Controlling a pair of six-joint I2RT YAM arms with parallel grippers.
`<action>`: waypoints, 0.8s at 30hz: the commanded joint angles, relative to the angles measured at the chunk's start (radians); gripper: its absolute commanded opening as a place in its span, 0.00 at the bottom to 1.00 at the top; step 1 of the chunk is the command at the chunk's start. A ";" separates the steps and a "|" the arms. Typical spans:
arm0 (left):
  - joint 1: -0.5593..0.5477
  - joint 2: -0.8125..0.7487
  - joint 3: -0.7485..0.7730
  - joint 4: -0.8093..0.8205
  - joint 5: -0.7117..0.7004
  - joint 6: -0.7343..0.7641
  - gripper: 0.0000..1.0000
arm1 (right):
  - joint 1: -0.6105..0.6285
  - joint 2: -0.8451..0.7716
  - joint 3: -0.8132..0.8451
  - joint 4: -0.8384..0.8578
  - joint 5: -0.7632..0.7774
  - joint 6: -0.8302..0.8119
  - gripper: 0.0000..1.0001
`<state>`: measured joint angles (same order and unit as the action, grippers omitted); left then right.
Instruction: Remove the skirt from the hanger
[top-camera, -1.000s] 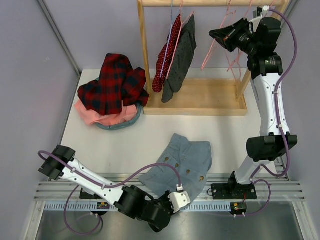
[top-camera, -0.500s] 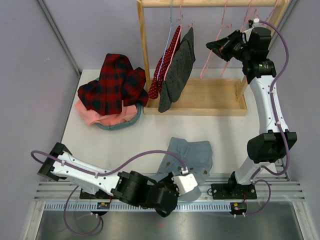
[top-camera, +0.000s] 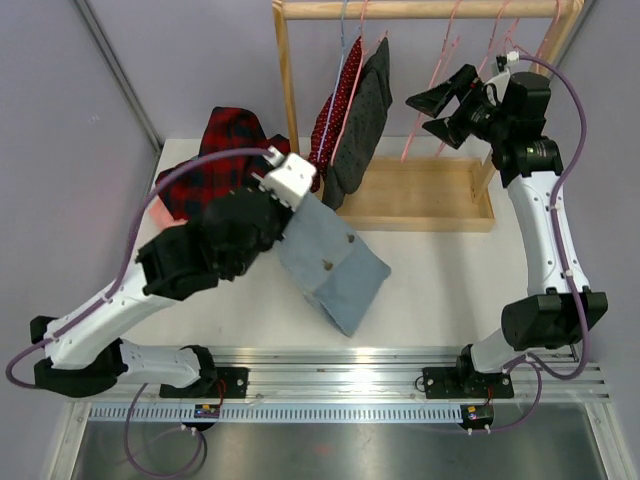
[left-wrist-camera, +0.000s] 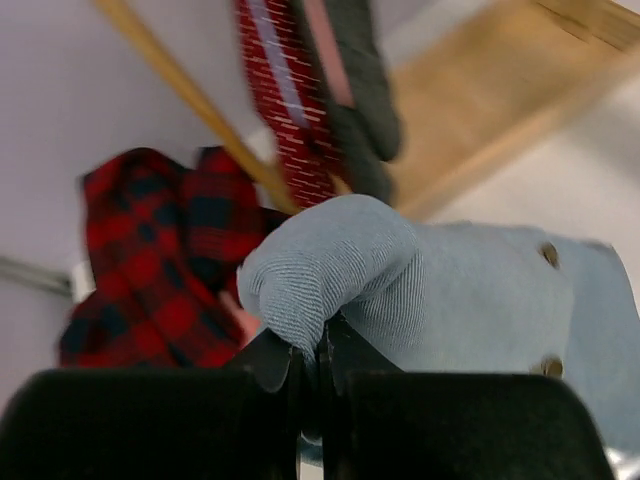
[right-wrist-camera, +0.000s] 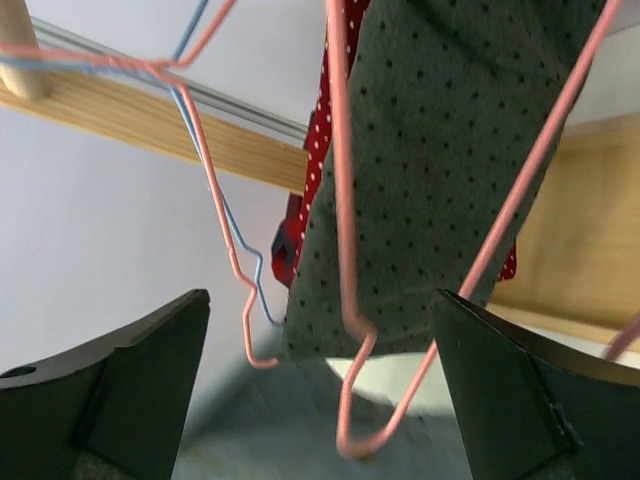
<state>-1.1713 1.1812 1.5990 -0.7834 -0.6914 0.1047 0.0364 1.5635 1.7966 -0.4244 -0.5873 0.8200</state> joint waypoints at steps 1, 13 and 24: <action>0.154 0.032 0.120 0.065 -0.022 0.206 0.00 | 0.000 -0.127 -0.046 -0.036 0.001 -0.087 0.99; 0.742 0.492 0.891 0.137 0.259 0.156 0.00 | 0.000 -0.382 -0.235 -0.008 -0.035 -0.147 0.99; 0.956 0.521 0.305 0.380 0.122 -0.048 0.10 | 0.000 -0.448 -0.260 0.015 -0.132 -0.126 1.00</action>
<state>-0.2707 1.7126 2.0827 -0.5026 -0.5392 0.1791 0.0364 1.1305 1.5417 -0.4896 -0.6411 0.6640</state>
